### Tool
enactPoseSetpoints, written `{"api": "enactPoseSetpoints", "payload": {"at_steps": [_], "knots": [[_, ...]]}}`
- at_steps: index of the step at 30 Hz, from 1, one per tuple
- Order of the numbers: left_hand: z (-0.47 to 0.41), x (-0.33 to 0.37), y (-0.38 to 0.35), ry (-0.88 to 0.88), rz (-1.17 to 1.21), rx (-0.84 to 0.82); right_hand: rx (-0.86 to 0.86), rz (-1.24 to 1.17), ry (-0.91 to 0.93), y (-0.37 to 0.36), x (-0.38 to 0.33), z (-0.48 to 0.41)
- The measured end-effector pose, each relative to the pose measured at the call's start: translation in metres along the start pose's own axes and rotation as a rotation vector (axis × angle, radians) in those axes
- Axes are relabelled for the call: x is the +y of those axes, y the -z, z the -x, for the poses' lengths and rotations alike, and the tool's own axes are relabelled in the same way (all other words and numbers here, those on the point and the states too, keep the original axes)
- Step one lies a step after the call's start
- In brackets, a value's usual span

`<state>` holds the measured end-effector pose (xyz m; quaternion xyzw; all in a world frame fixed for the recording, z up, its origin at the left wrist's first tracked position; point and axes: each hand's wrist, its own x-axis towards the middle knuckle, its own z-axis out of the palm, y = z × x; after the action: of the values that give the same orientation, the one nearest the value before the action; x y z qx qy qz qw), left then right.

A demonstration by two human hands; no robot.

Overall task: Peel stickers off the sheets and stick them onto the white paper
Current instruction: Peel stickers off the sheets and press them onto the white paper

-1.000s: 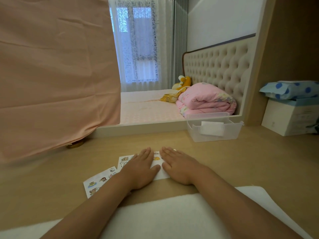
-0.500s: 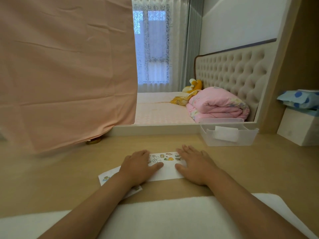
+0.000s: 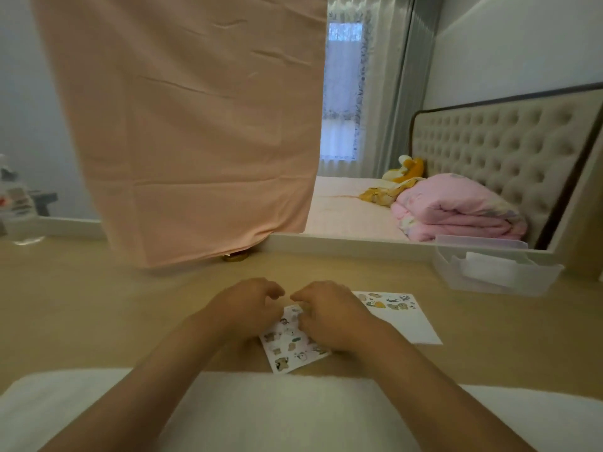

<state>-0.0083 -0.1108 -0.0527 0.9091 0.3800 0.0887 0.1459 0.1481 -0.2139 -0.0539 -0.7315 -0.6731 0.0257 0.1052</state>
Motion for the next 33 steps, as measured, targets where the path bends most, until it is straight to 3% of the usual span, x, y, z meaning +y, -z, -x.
{"api": "enactPoseSetpoints", "payload": {"at_steps": [4,10,15,19,23,26,29,33], "knots": [[0.018,-0.023,-0.012,-0.107,-0.244,-0.094,-0.045,0.045,-0.012,-0.021,-0.007,-0.007],[0.014,-0.035,-0.020,-0.156,-0.143,-0.017,-0.083,-0.047,-0.037,-0.030,0.004,-0.007],[0.013,-0.038,-0.019,-0.165,-0.017,0.082,0.000,-0.183,-0.027,-0.031,0.004,-0.007],[0.018,-0.035,-0.014,-0.120,0.198,0.170,0.097,-0.606,-0.117,-0.024,-0.004,-0.006],[0.021,-0.034,-0.014,-0.057,0.407,0.179,0.158,-0.866,-0.167,-0.017,-0.012,-0.006],[0.023,-0.025,-0.014,0.005,0.733,0.197,0.204,-1.053,-0.231,-0.016,-0.011,-0.008],[0.024,-0.018,-0.008,0.132,1.049,0.224,0.263,-1.129,-0.289,-0.015,-0.008,-0.010],[0.026,-0.019,-0.005,0.224,1.006,0.210,0.346,-0.927,-0.306,-0.014,-0.010,-0.010]]}}
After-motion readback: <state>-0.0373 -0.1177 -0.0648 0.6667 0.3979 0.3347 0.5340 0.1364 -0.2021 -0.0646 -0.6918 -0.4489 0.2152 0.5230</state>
